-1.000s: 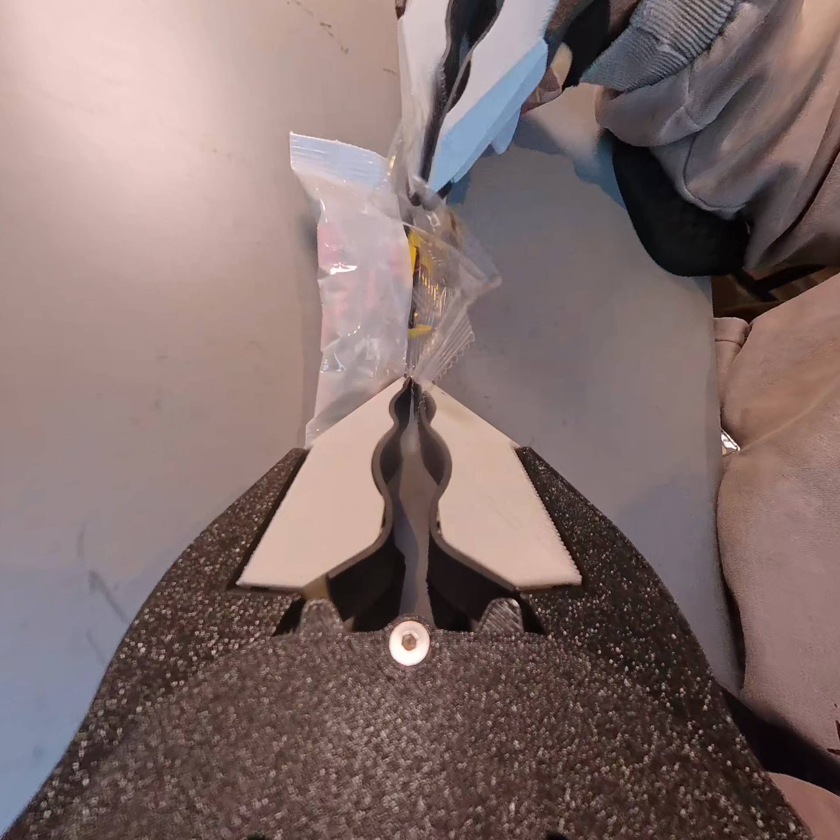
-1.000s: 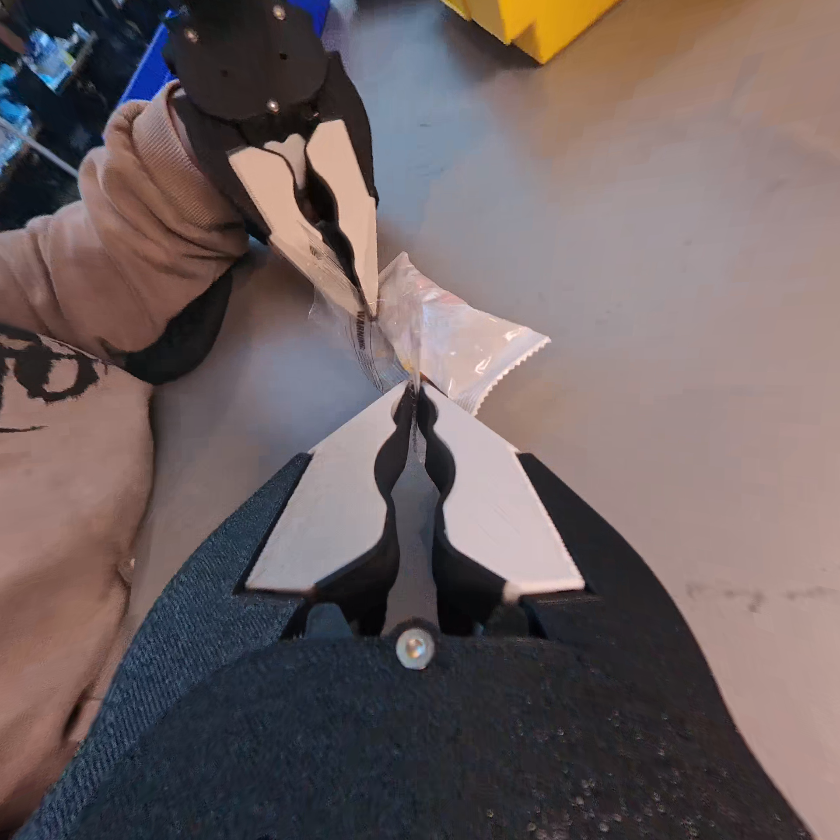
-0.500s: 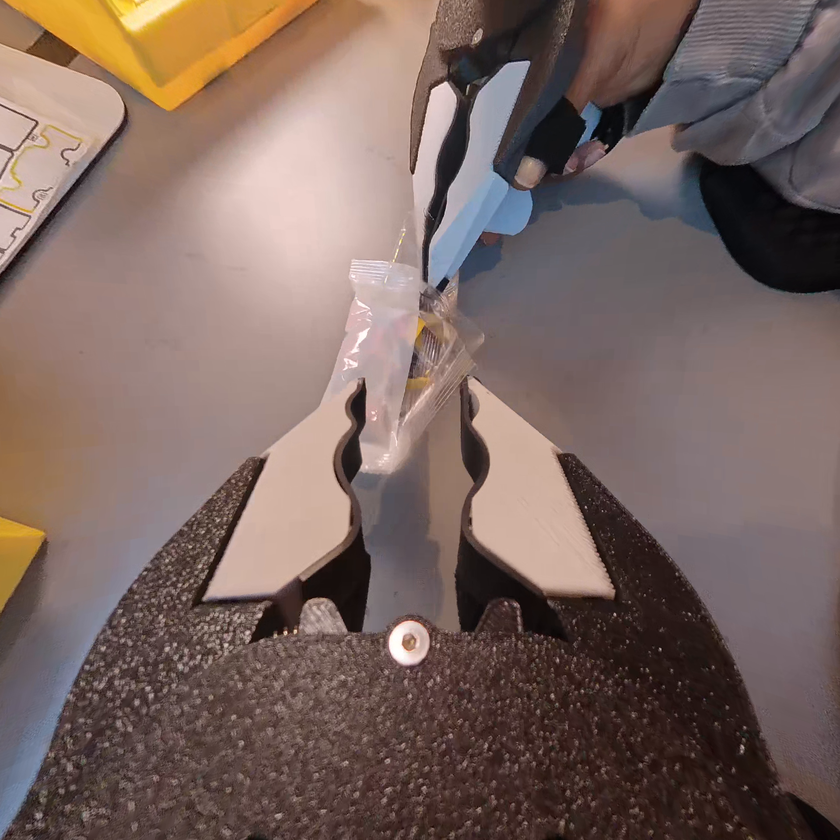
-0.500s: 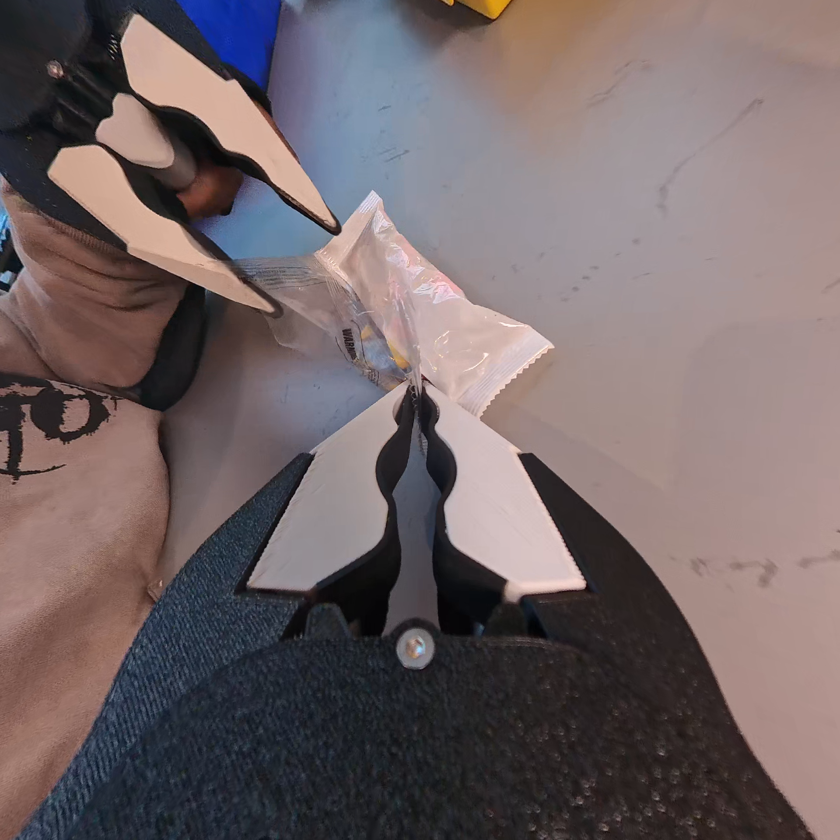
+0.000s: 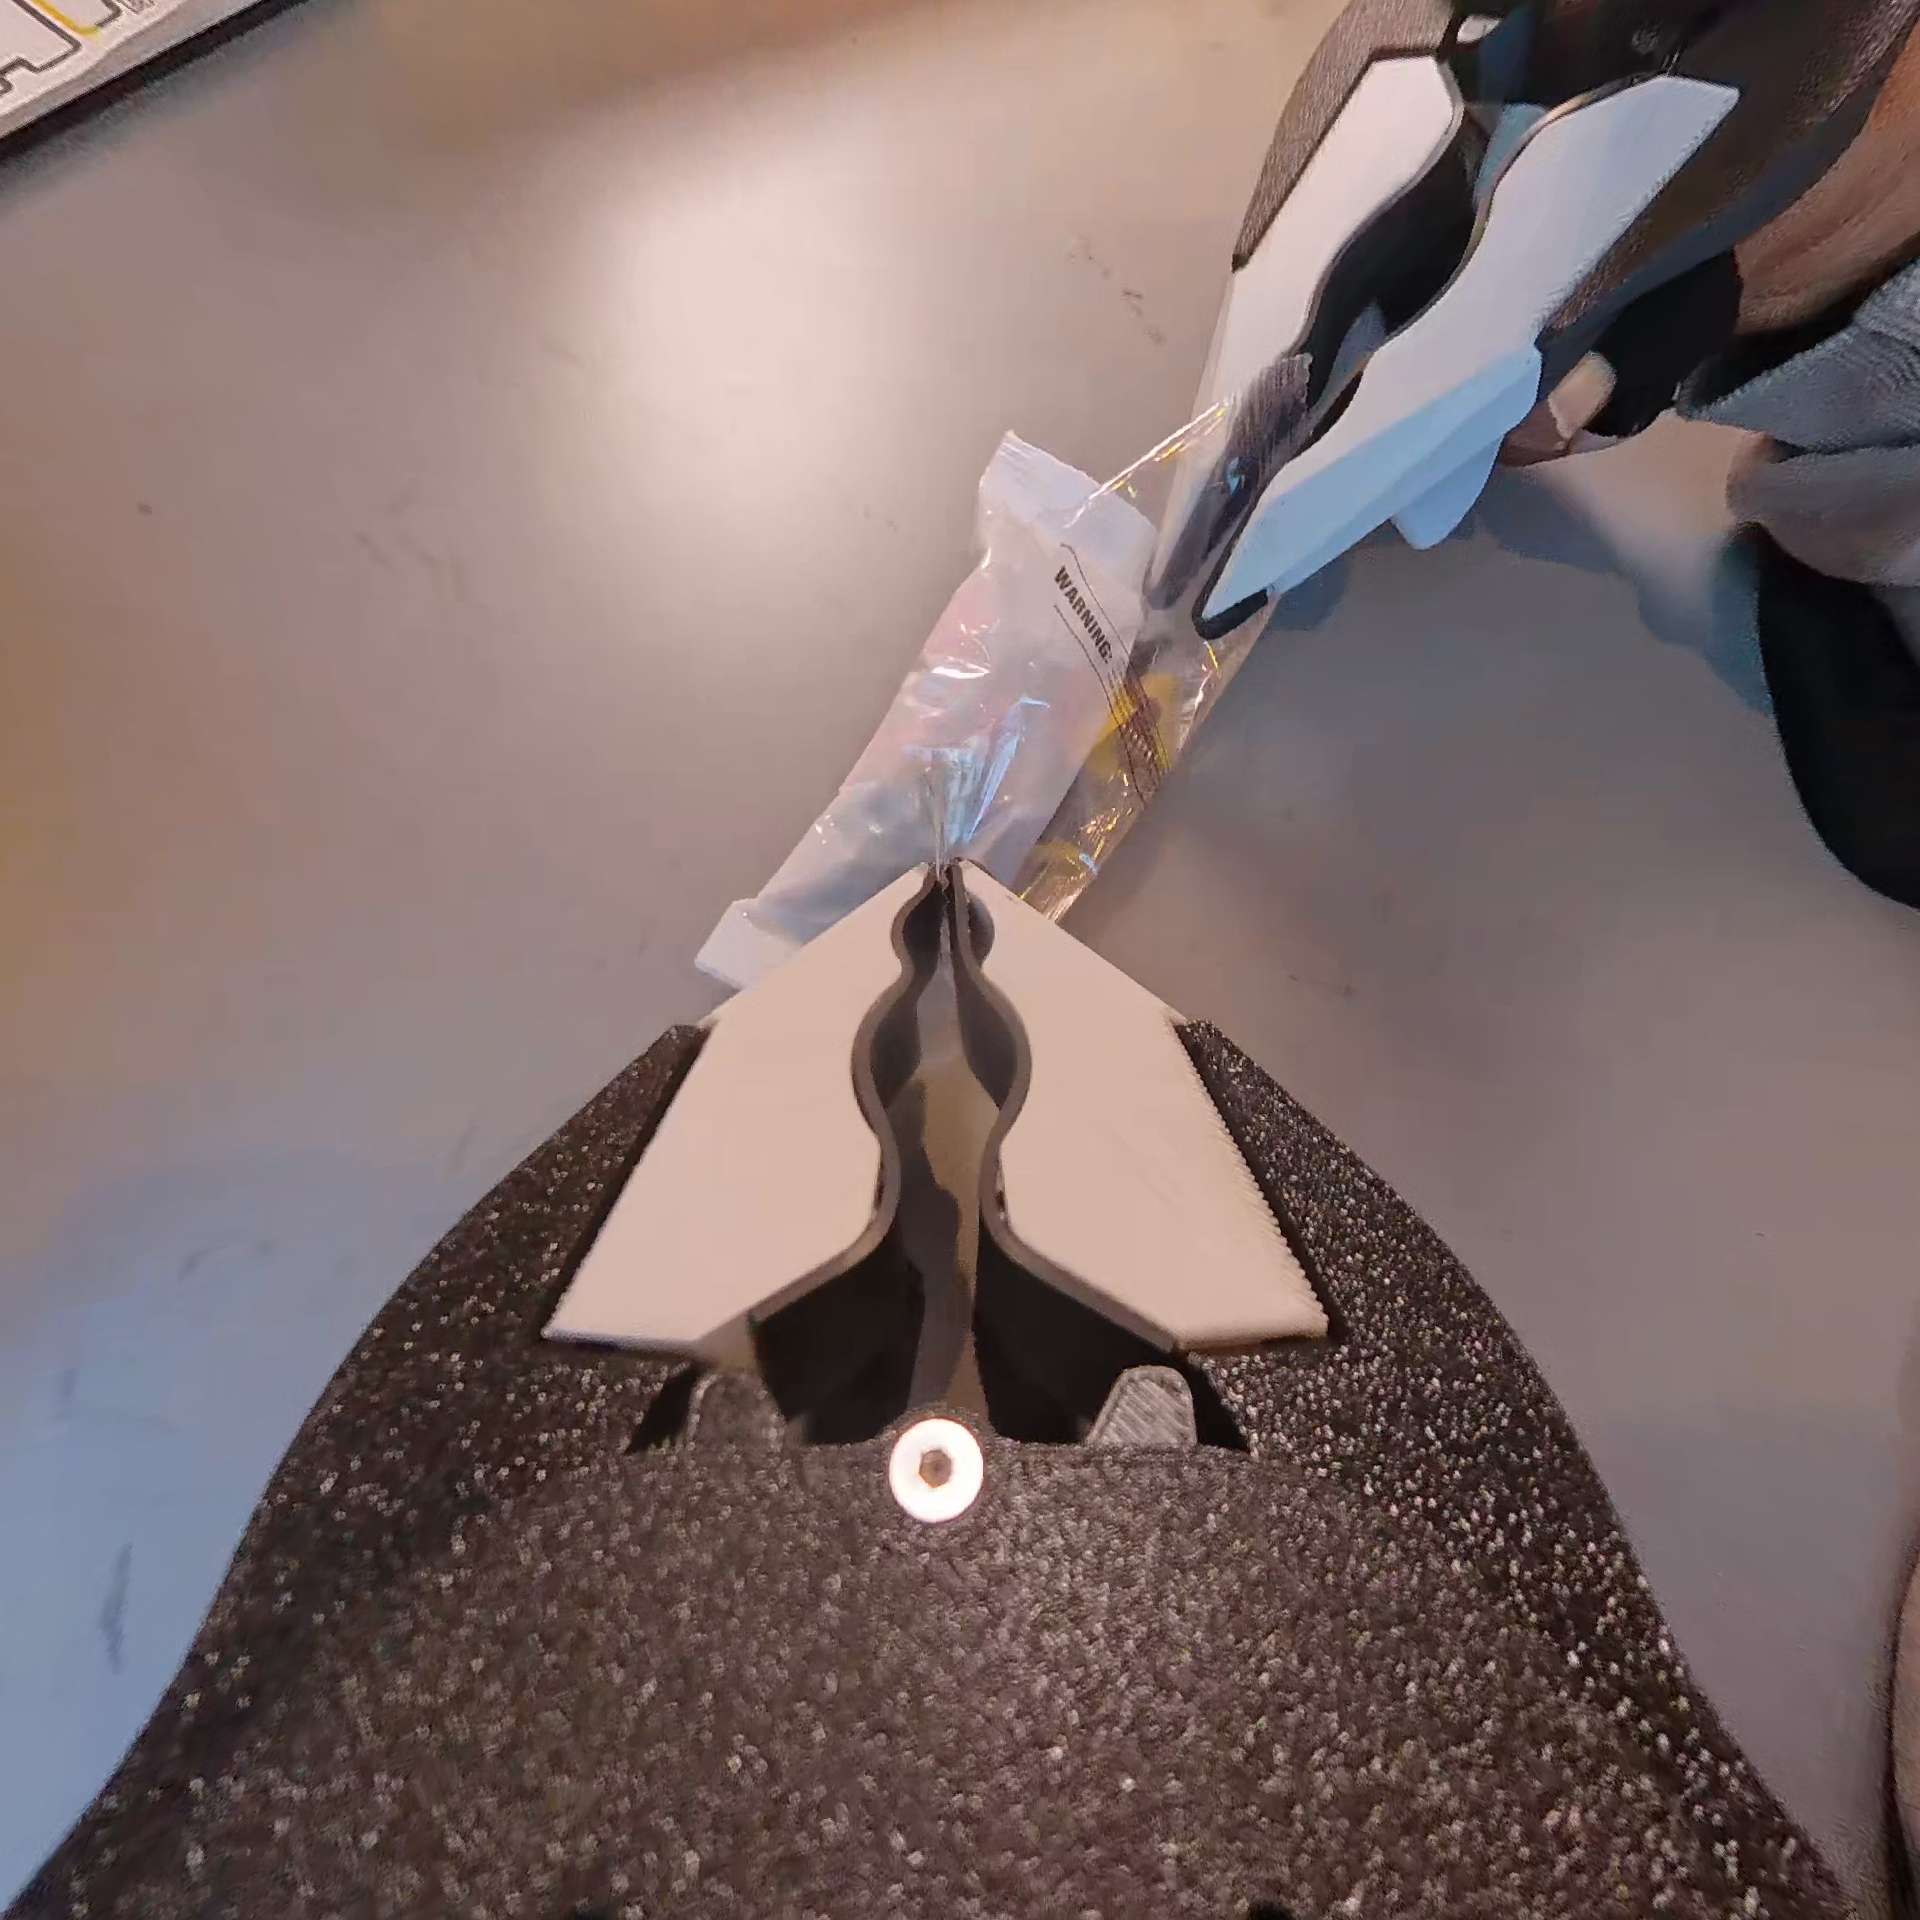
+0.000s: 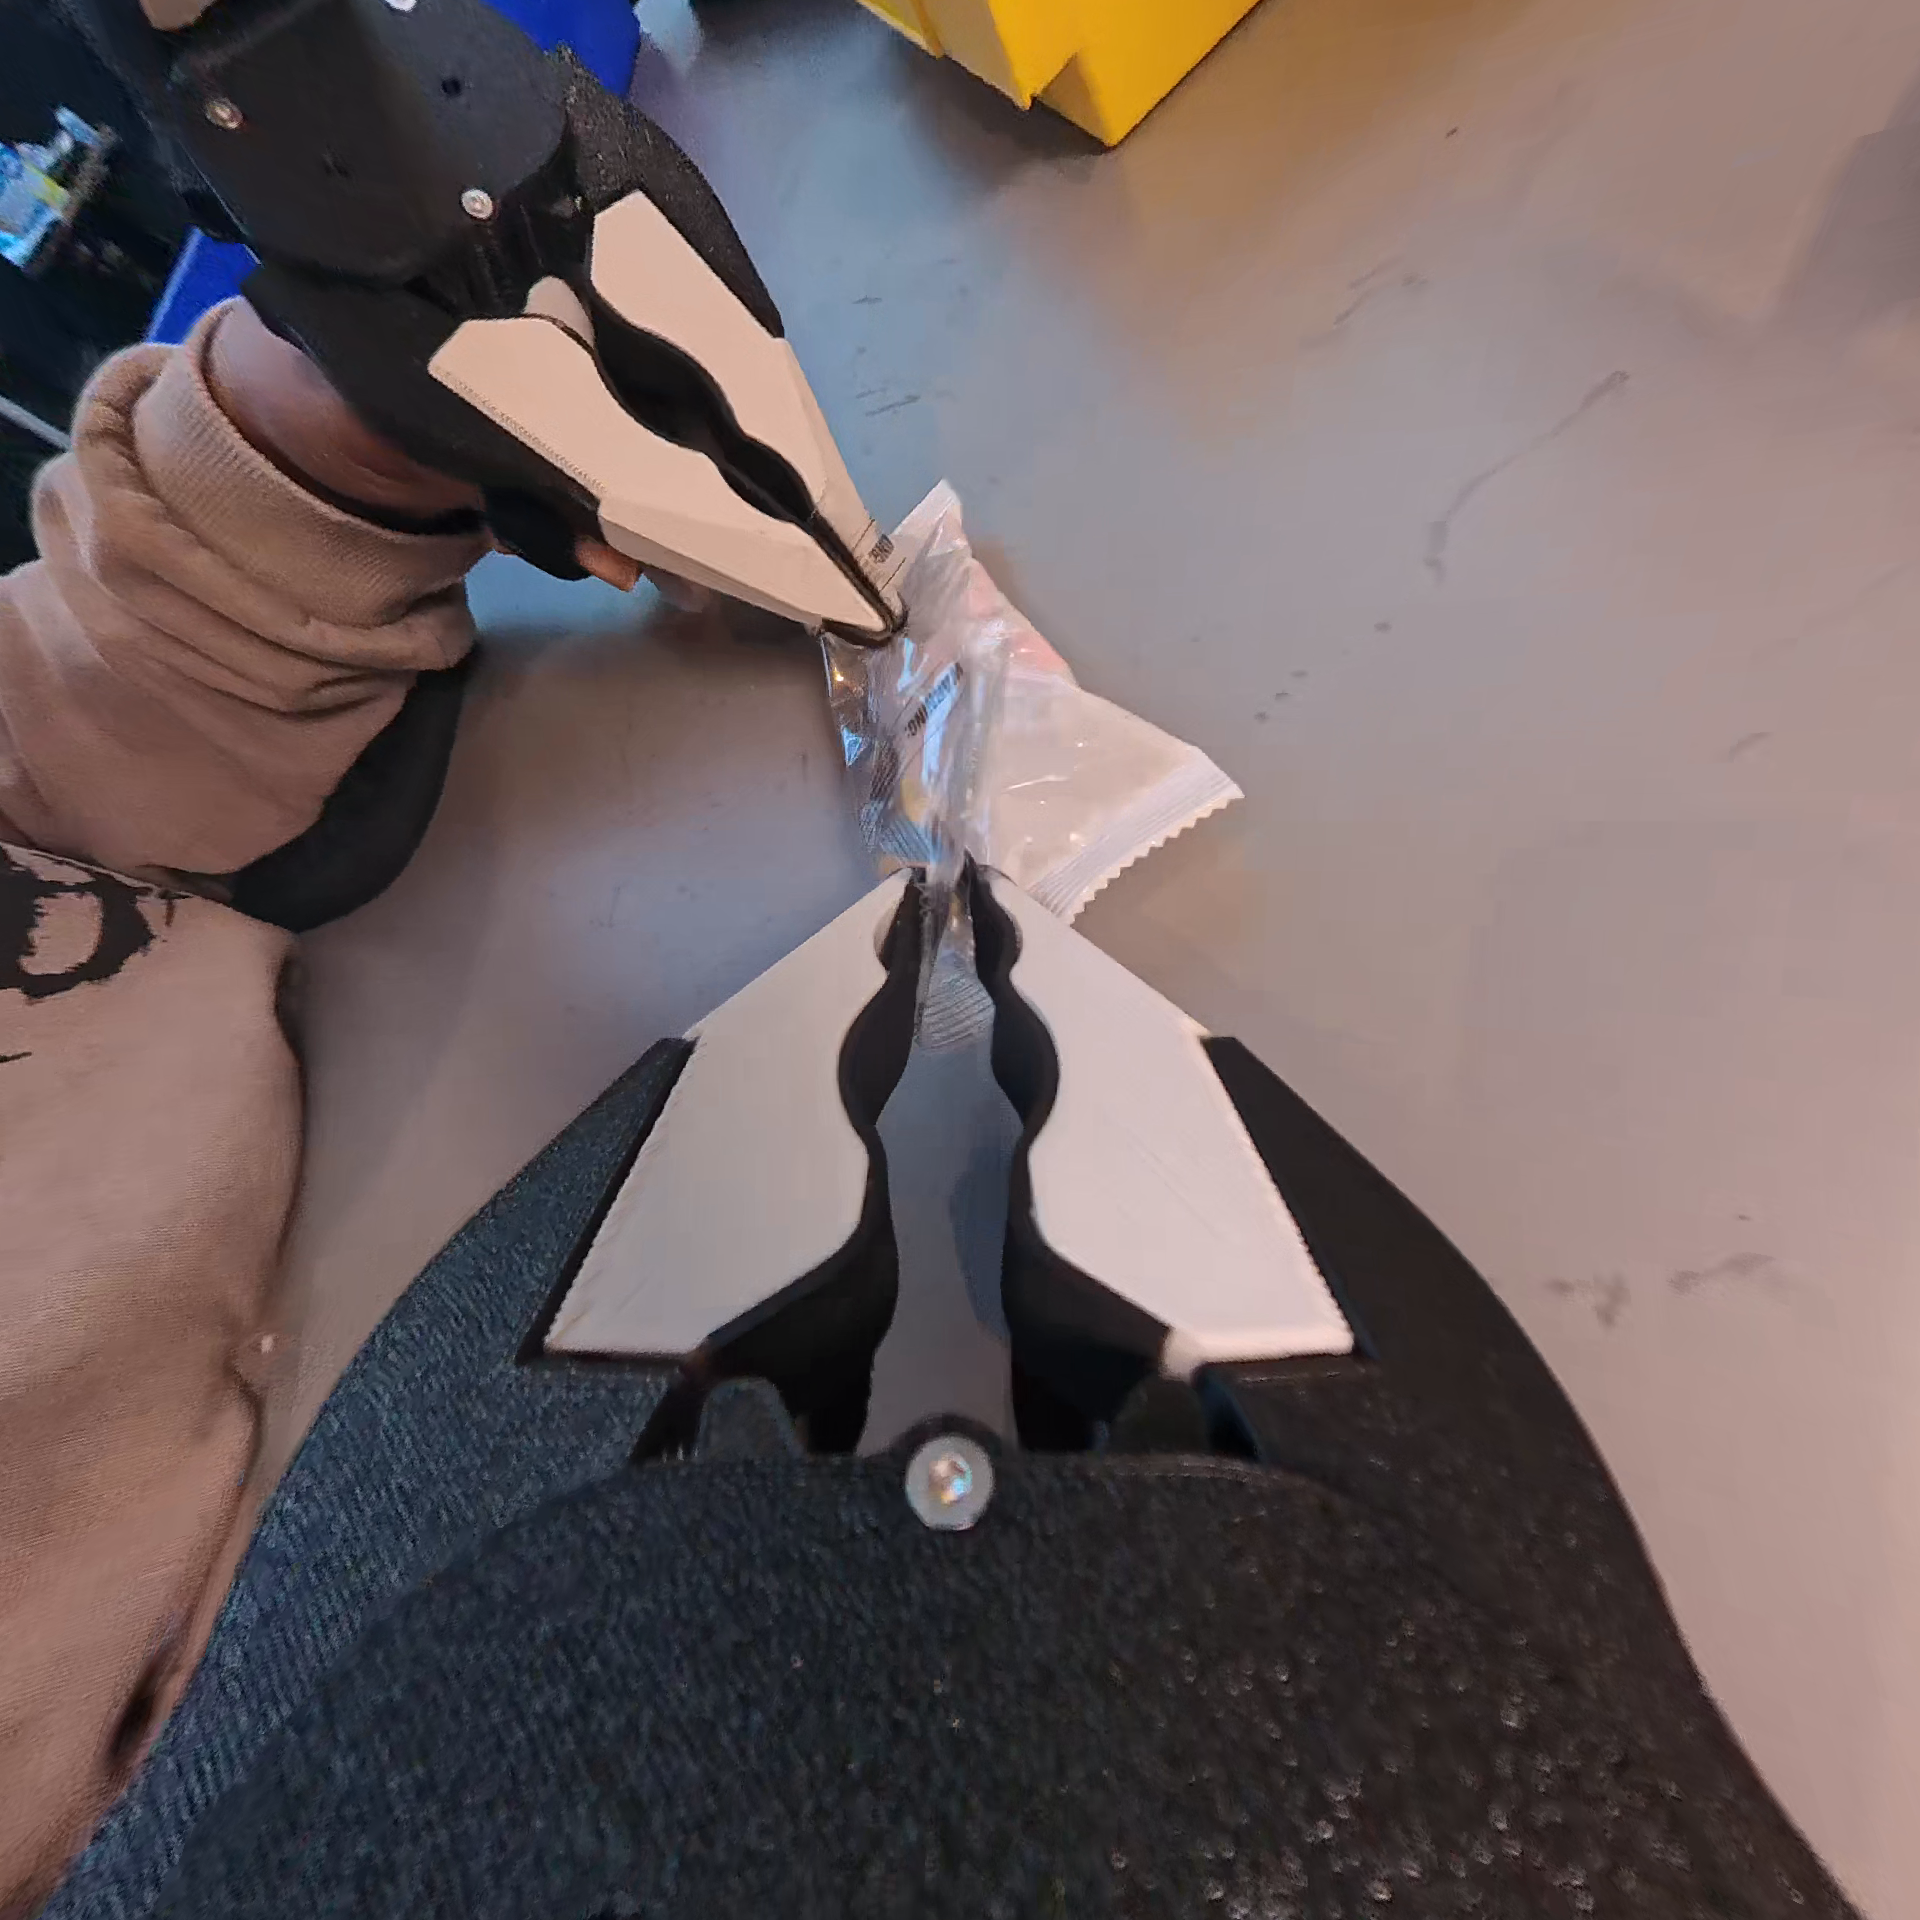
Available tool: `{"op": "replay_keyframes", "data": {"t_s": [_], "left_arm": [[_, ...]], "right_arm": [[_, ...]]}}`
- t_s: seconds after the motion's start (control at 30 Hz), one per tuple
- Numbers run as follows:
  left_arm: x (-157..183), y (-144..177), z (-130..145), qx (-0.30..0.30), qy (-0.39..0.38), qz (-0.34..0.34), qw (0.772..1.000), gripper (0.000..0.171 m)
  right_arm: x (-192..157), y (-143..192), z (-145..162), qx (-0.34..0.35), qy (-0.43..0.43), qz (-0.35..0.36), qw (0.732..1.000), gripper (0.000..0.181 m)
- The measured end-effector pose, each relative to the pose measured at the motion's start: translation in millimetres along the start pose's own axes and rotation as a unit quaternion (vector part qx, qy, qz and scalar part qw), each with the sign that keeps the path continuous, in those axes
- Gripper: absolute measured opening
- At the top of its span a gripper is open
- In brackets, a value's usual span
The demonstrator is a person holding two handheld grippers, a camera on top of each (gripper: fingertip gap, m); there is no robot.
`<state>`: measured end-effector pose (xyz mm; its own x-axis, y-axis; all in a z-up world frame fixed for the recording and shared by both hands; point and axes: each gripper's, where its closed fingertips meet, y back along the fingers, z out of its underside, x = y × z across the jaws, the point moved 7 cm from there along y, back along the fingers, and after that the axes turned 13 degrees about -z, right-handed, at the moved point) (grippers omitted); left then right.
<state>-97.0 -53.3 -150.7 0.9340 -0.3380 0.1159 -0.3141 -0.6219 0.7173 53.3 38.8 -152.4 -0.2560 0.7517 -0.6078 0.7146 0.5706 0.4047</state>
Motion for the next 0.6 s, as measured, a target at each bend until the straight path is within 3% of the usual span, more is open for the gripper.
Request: {"op": "replay_keyframes", "data": {"t_s": [0.13,0.23,0.3,0.47,0.6], "left_arm": [[-2.9,-0.7,1.6,0.006,0.007,0.018,1.000,0.000],[-4.3,-0.8,2.5,0.013,0.005,0.031,0.999,0.000],[-3.4,-0.3,3.2,0.014,0.000,0.039,0.999,0.000],[-4.4,4.3,7.9,0.013,-0.018,0.064,0.998,0.000],[-16.1,13.8,13.9,0.004,0.001,0.086,0.996,0.007]], "right_arm": [[-0.2,1.2,-13.0,-0.009,0.080,0.049,0.996,0.036],[10.0,-1.0,-21.7,-0.058,0.138,0.099,0.984,0.060],[18.1,-6.4,-22.1,-0.100,0.126,0.087,0.983,0.070],[15.4,-18.5,-24.0,-0.165,0.105,0.025,0.980,0.048],[9.8,-18.3,-22.1,-0.148,0.121,0.018,0.981,0.028]]}}
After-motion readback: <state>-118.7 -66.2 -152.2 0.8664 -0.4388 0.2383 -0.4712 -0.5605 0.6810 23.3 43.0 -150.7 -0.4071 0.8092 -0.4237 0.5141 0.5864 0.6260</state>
